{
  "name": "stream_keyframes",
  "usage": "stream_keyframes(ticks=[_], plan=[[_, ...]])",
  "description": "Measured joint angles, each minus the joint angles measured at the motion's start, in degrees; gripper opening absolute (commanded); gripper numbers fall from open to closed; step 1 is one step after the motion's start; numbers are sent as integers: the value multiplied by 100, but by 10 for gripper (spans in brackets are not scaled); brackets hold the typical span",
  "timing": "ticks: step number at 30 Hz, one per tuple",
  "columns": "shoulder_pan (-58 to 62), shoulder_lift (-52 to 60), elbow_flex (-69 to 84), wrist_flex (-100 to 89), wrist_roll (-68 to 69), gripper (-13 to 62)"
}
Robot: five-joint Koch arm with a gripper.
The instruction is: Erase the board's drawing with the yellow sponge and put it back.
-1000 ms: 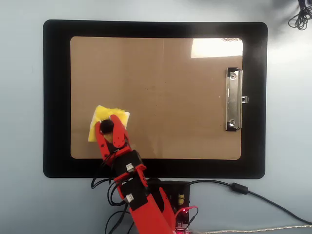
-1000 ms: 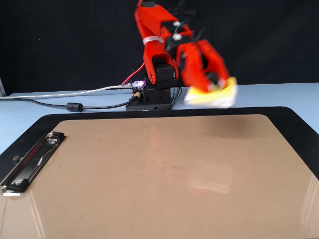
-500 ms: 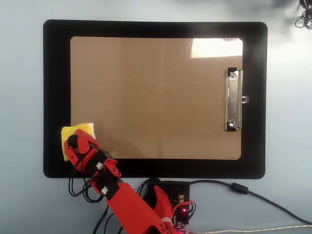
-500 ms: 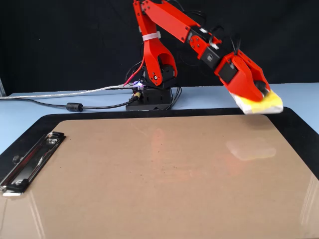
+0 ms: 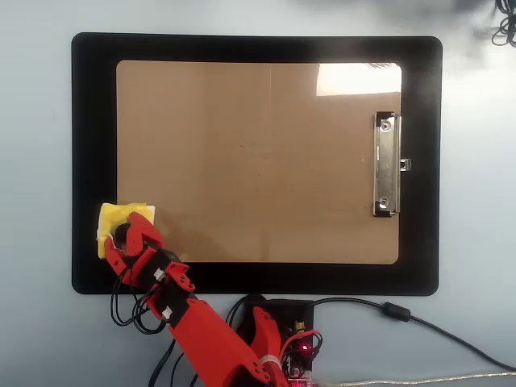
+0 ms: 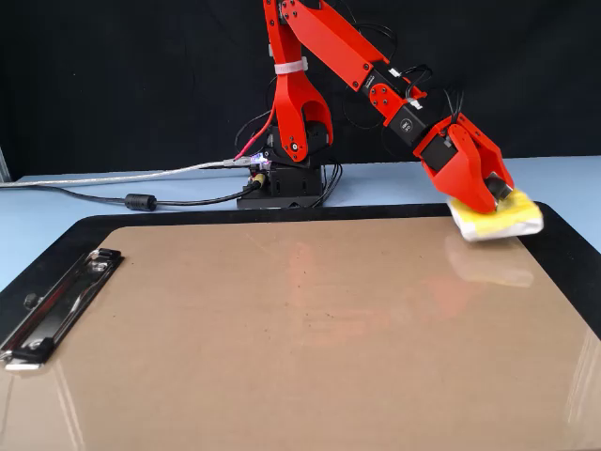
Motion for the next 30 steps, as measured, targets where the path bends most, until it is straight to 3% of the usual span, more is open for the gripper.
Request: stream_keyframes(ticks=[5, 9, 15, 20, 23, 30], plan=[[-18, 299, 0, -114, 0, 336], [88, 1274, 0, 360, 0, 335], [721, 2883, -1213, 4008, -18, 336], [2320, 3067, -2206, 7427, 0, 337], [3190, 3085, -2118, 8165, 79, 337], [4263, 3103, -272, 8490, 149, 338]])
